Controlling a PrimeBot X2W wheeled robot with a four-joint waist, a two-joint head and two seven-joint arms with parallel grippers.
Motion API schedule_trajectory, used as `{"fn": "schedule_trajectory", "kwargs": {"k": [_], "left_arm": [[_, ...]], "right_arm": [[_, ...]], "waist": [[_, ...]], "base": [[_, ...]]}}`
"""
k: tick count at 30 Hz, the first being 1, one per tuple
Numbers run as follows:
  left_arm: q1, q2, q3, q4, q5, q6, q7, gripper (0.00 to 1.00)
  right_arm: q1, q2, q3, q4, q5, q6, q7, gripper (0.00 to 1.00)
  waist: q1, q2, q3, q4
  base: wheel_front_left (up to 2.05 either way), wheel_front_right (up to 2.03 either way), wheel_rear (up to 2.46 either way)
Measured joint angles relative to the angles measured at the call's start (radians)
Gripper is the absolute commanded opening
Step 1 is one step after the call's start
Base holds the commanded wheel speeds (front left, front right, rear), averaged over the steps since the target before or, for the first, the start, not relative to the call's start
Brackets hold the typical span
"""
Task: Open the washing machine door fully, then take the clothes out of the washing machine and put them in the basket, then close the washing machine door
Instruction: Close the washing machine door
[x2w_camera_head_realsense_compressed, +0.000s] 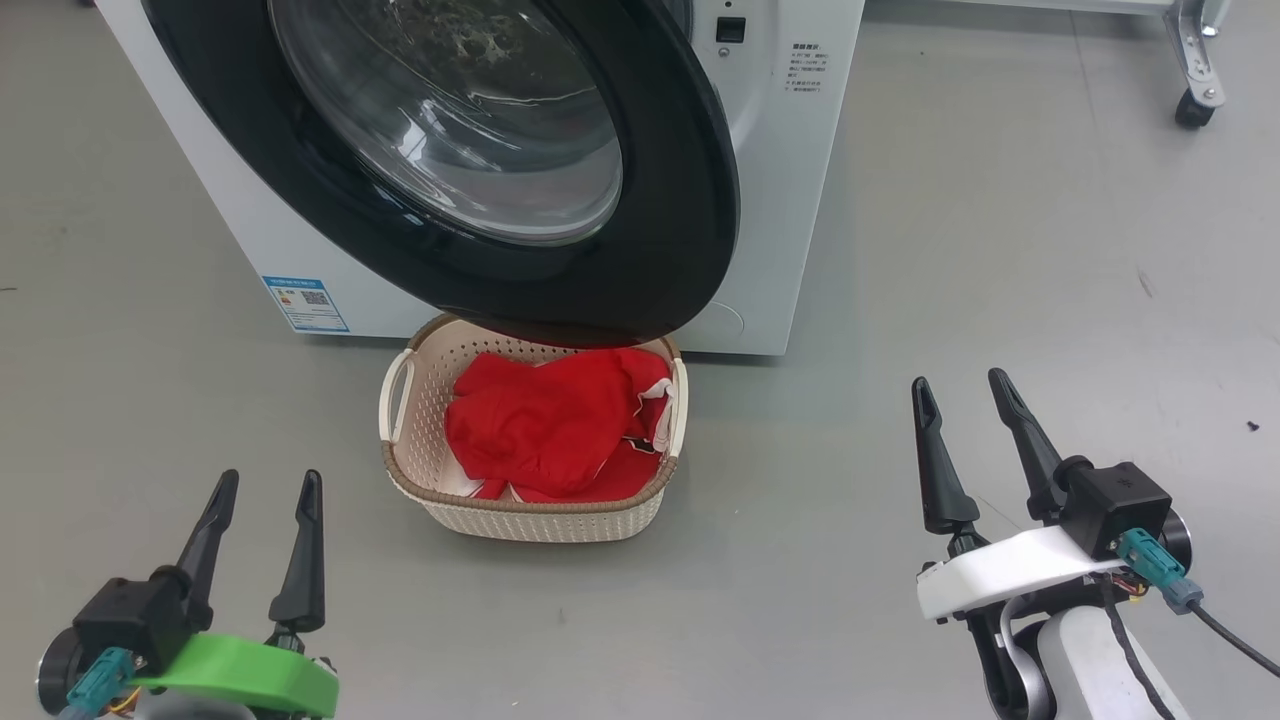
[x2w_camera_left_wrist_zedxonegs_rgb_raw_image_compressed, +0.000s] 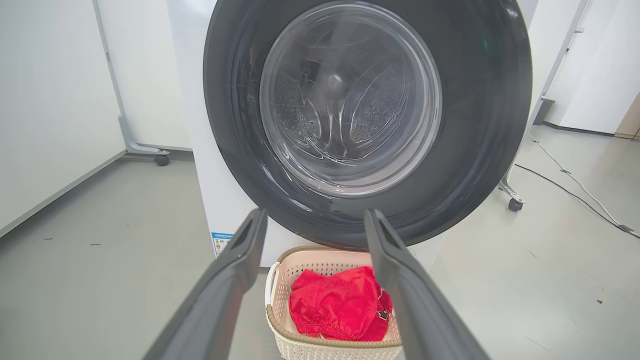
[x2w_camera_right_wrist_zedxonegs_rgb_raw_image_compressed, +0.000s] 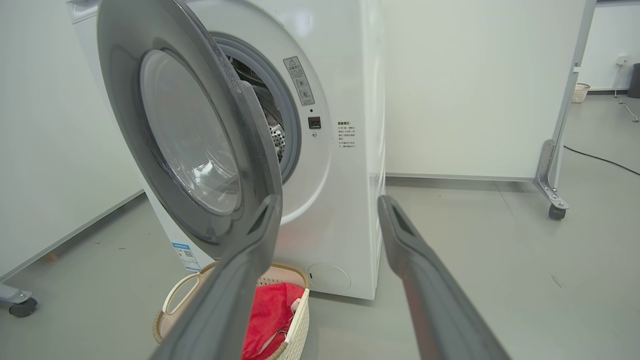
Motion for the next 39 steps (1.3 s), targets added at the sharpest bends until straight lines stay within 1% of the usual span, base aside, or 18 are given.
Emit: {"fn": "schedule_trajectory", "kwargs": {"k": [10, 22, 24, 25, 26, 28, 33, 39], "left_arm": [[0.0, -0.02, 0.015, 0.002, 0.019, -0.013, 0.0, 1.0], [0.0, -0.028, 0.032, 0.004, 0.032, -0.023, 0.0, 1.0], [0.0, -0.029, 0.034, 0.004, 0.036, -0.03, 0.0, 1.0], [0.0, -0.031, 0.035, 0.005, 0.039, -0.031, 0.0, 1.0], [0.0, -0.033, 0.035, 0.005, 0.04, -0.031, 0.0, 1.0], [0.0, -0.039, 0.035, 0.005, 0.042, -0.032, 0.0, 1.0], [0.0, -0.052, 0.033, 0.002, 0.05, -0.04, 0.0, 1.0], [-0.002, -0.066, 0.033, -0.011, 0.056, -0.049, 0.0, 1.0]], "right_arm": [[0.0, 0.003, -0.003, 0.0, 0.0, 0.0, 0.0, 1.0], [0.0, 0.003, -0.002, -0.002, 0.0, 0.0, 0.0, 1.0], [0.0, 0.003, -0.002, -0.003, 0.0, 0.0, 0.0, 1.0], [0.0, 0.003, -0.002, -0.002, 0.0, 0.0, 0.0, 0.65], [0.0, 0.003, -0.001, -0.001, 0.0, 0.0, 0.0, 0.0], [0.0, 0.003, 0.004, -0.004, 0.0, 0.007, 0.0, 0.0], [-0.004, 0.003, 0.011, -0.03, -0.016, 0.007, 0.0, 0.0], [-0.06, -0.018, 0.078, -0.048, -0.066, 0.012, 0.0, 0.0]], "waist": [[0.0, 0.0, 0.002, -0.001], [0.0, 0.0, 0.006, 0.0], [0.0, 0.0, 0.008, 0.0], [0.0, 0.0, 0.008, 0.0], [0.0, 0.0, 0.009, 0.0], [0.0, 0.0, 0.012, 0.001], [0.0, 0.0, 0.031, 0.007], [0.0, 0.0, 0.064, 0.027]], "base": [[0.0, 0.0, 0.0], [0.0, 0.0, 0.0], [0.0, 0.0, 0.0], [0.0, 0.0, 0.0], [0.0, 0.0, 0.0], [0.0, 0.0, 0.0], [0.0, 0.0, 0.0], [0.0, 0.0, 0.0]]}}
